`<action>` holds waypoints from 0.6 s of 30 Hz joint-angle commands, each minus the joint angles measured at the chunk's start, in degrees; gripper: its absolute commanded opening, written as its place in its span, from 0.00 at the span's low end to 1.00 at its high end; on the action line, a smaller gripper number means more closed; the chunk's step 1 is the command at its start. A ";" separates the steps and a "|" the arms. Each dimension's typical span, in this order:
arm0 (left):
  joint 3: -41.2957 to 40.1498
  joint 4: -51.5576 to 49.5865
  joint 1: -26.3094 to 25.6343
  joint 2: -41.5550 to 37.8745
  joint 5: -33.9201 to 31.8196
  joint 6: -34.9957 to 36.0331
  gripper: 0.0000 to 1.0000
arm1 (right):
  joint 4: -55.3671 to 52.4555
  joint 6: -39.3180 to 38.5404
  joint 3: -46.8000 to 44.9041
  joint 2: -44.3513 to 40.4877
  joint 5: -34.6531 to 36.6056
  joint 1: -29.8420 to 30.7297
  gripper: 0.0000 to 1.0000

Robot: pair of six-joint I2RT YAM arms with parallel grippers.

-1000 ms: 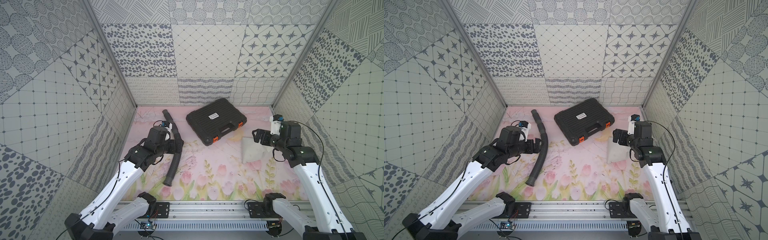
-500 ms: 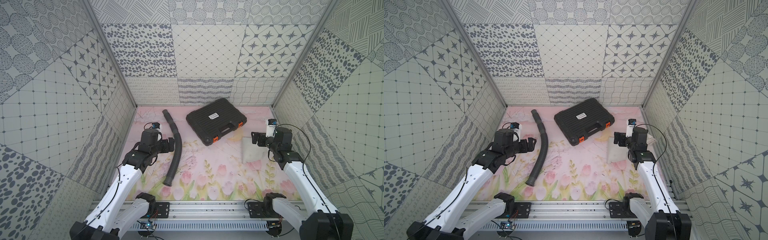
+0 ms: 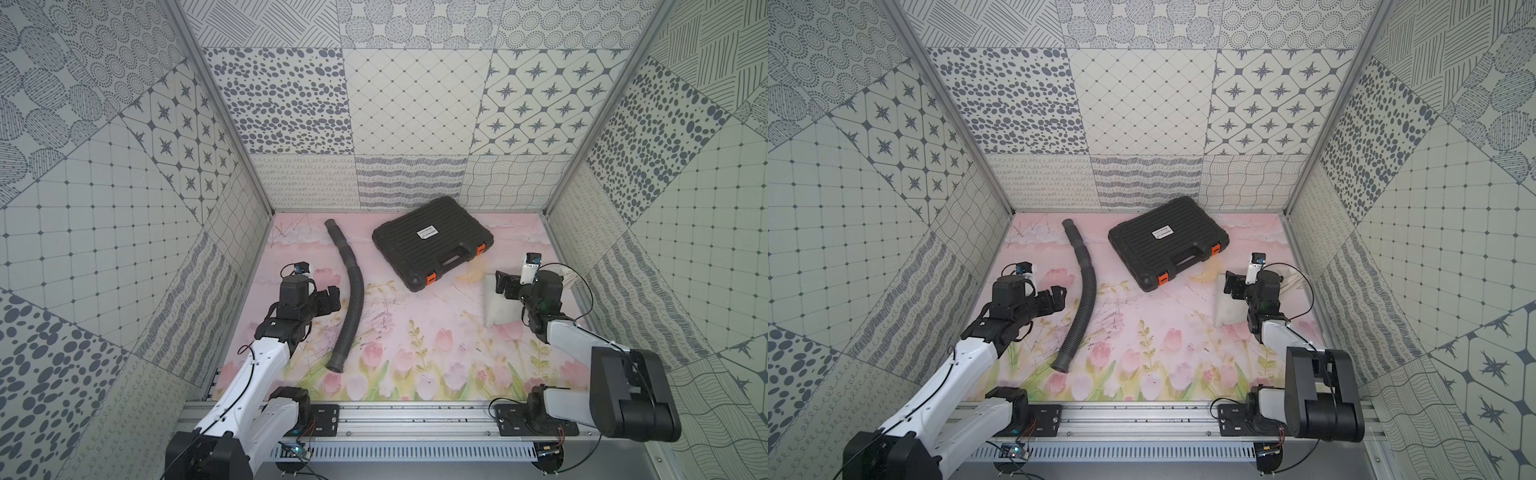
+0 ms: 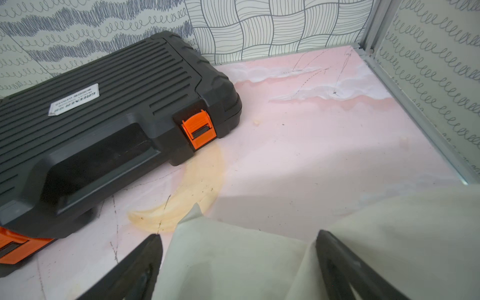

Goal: Close the soil bag
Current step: Reset both arms

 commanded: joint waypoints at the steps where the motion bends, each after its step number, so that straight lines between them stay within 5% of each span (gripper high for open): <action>1: -3.19 16.84 3.12 2.51 3.16 1.06 0.97 | 12.18 0.26 -0.37 2.84 0.02 -0.25 0.97; 18: -9.37 50.15 3.95 24.39 8.94 8.36 0.93 | 23.54 0.05 -4.03 8.46 -0.47 0.18 0.97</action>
